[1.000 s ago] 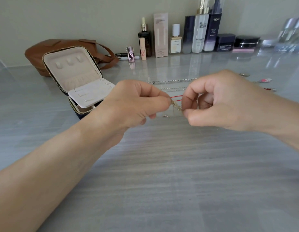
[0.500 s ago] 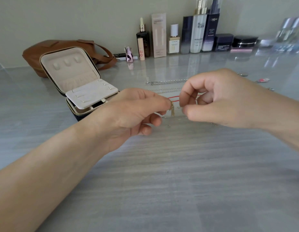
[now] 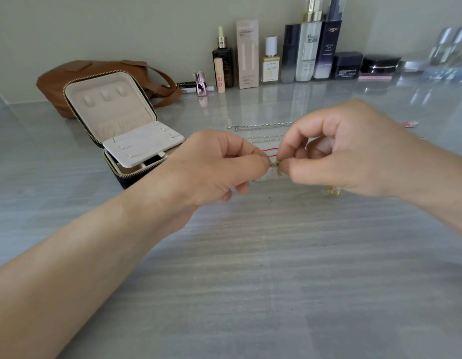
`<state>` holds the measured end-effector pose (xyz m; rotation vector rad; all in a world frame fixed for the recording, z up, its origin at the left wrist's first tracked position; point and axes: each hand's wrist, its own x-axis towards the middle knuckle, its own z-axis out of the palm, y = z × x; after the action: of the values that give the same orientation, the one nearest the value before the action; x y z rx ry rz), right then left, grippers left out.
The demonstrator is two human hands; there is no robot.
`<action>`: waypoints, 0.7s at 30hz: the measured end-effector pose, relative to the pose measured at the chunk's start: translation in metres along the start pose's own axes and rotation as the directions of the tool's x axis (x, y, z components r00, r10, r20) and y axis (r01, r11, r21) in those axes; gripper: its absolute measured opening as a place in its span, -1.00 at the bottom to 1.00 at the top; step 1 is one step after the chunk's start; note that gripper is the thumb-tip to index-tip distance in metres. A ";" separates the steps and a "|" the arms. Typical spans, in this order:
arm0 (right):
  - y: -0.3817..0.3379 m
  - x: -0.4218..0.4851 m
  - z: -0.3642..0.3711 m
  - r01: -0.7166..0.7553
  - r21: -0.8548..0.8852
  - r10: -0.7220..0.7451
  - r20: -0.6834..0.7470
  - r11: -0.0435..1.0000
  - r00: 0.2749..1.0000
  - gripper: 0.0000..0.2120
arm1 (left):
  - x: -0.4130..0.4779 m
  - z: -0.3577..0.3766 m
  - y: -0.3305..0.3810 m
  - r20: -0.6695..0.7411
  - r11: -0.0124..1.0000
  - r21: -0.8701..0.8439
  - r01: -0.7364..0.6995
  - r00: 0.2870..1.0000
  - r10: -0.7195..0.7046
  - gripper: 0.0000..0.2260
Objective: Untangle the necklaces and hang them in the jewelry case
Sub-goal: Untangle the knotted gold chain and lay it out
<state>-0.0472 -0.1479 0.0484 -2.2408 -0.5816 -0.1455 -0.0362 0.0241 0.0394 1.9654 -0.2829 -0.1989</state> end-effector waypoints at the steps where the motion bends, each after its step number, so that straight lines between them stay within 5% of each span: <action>1: 0.000 0.000 0.000 -0.004 0.002 0.004 0.004 1.000 1.000 -0.92 | 0.001 -0.001 -0.001 0.006 1.000 -0.022 0.011 1.000 -0.011 -0.84; 5: -0.001 0.000 -0.001 -0.017 0.007 0.017 0.030 1.000 0.999 -0.91 | 0.000 -0.002 0.000 0.070 0.985 -0.162 0.062 0.996 -0.051 -0.95; 11: 0.003 -0.002 0.001 -0.036 -0.048 0.040 0.081 0.998 0.996 -0.93 | 0.002 -0.007 0.003 0.040 0.923 -0.372 0.096 0.995 -0.088 -0.88; 21: -0.001 0.001 0.003 0.036 0.015 -0.036 -0.024 0.999 0.999 -0.95 | 0.001 -0.003 -0.001 -0.010 0.996 -0.089 -0.019 1.000 0.018 -0.93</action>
<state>-0.0469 -0.1452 0.0473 -2.2114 -0.6089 -0.1850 -0.0345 0.0267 0.0396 1.8744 -0.2810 -0.1871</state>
